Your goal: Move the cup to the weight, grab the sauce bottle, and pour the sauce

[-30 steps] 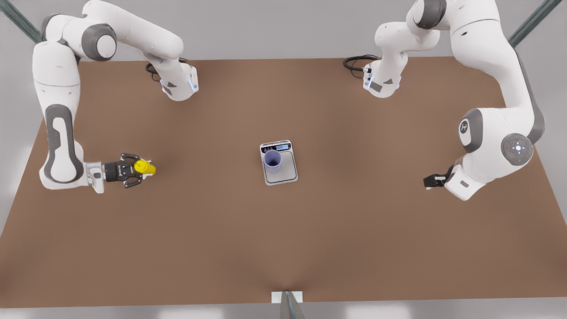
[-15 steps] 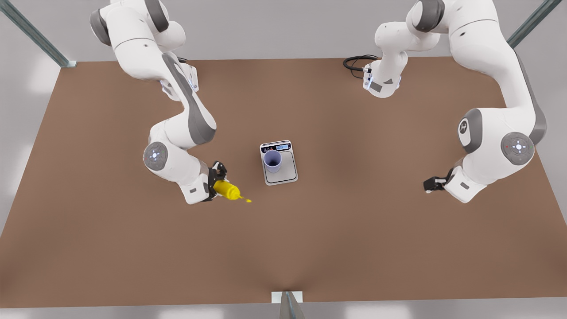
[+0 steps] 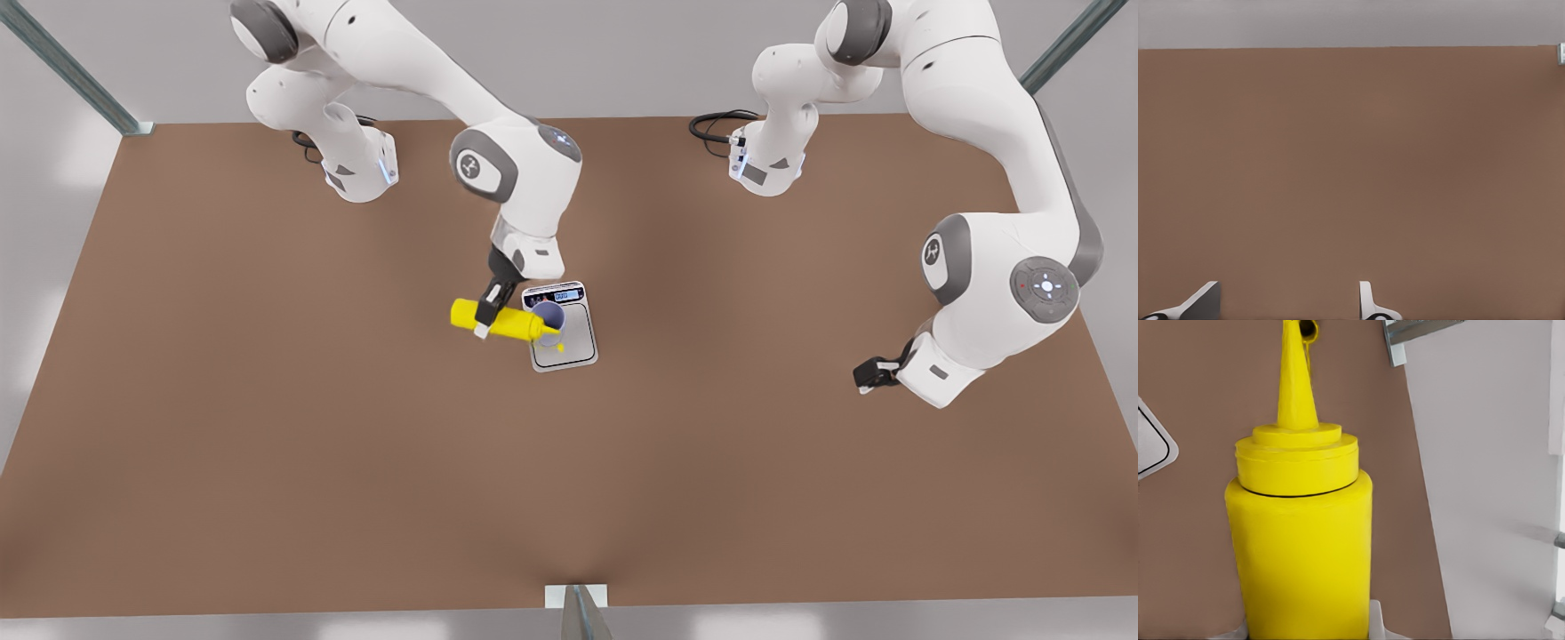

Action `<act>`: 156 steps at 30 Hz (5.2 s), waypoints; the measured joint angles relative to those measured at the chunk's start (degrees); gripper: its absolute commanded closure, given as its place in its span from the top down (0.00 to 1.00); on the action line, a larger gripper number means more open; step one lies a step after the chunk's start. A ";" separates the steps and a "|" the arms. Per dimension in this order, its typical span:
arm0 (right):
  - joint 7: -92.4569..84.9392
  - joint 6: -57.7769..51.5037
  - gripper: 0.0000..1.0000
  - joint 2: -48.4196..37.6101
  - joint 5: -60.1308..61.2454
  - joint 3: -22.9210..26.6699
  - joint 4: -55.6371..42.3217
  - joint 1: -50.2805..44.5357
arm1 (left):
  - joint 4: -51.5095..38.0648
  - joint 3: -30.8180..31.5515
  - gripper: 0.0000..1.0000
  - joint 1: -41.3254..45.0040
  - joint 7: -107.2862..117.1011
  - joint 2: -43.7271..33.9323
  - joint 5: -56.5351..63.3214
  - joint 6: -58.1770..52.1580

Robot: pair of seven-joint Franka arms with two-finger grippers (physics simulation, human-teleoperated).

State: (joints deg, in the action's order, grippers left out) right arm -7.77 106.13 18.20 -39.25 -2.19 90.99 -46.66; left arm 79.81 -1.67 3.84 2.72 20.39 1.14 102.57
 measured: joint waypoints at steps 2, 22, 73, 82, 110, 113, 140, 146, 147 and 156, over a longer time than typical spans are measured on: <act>0.00 -1.98 0.56 0.24 -1.82 0.00 0.23 -1.05 | 0.00 0.00 1.00 0.02 0.00 0.00 0.04 0.00; 7.94 -20.05 0.55 12.50 -23.05 0.08 1.59 -12.22 | -1.82 -0.18 1.00 0.03 -0.63 0.10 0.38 -0.01; 0.10 -21.66 0.55 11.51 -3.94 0.18 -10.69 1.60 | -1.85 -0.17 1.00 0.03 -0.61 -0.53 1.87 -0.35; -24.50 -17.50 0.55 8.71 15.63 0.01 -16.83 19.04 | -1.85 -0.17 1.00 0.03 -0.62 -0.44 1.99 -0.26; -122.83 -8.46 0.55 31.19 101.85 -0.79 -5.34 57.12 | -1.85 -0.26 1.00 -0.06 -0.61 -0.44 2.02 -0.35; -122.91 -8.17 0.55 32.30 102.35 -0.83 -5.04 56.50 | -1.85 -0.26 1.00 -0.04 -0.54 -0.44 2.02 -0.35; -123.19 -7.07 0.68 34.10 103.94 -0.88 -5.30 56.51 | -1.85 -0.18 1.00 0.00 -0.40 -0.35 2.00 -0.18; -122.93 -7.51 1.00 34.01 103.94 -0.86 -5.30 56.60 | -1.85 -0.19 1.00 -0.08 -0.44 -0.35 2.00 -0.18; -122.88 -7.51 1.00 34.01 103.94 -0.88 -5.30 56.52 | -1.85 -0.18 1.00 -0.06 -0.52 -0.30 2.01 -0.18; -122.32 -9.65 1.00 33.53 101.38 -0.54 -5.22 60.19 | -1.85 -0.18 1.00 -0.07 -0.62 -0.17 2.02 -0.09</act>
State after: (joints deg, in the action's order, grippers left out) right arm -130.09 96.48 51.73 62.13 -2.73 85.78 13.53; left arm 77.96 -1.85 3.78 2.10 20.22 3.15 102.48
